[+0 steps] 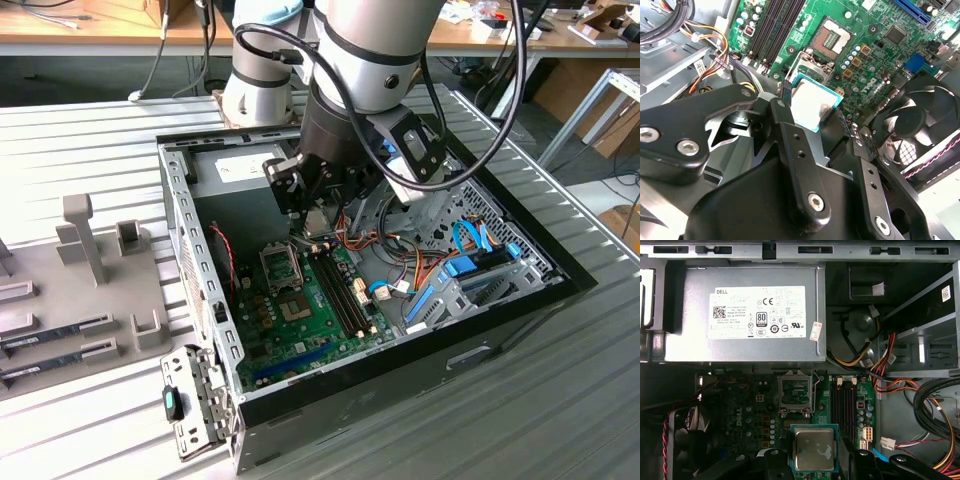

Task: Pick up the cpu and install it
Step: 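Pick up the cpu and move it towards the insertion slot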

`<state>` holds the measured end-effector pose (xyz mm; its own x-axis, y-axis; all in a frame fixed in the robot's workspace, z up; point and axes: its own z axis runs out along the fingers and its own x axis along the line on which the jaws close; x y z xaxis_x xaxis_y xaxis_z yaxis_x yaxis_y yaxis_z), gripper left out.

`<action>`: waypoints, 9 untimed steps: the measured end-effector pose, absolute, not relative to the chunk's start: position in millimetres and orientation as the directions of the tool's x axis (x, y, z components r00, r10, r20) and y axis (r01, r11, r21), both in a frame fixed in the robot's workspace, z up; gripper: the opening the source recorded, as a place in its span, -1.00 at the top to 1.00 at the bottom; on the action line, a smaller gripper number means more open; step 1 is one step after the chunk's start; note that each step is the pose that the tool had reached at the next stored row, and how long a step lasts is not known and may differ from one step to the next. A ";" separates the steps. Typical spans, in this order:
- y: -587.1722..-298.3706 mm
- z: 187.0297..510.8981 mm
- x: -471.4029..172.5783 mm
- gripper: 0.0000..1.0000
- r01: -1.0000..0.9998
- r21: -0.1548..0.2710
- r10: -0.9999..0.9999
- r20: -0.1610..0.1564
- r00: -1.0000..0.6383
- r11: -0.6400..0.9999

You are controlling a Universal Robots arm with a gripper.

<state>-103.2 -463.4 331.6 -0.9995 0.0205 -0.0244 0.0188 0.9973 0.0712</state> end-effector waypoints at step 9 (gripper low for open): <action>-463.4 330.0 -103.2 0.05 0.019 0.071 0.021 -0.024 -0.999 0.997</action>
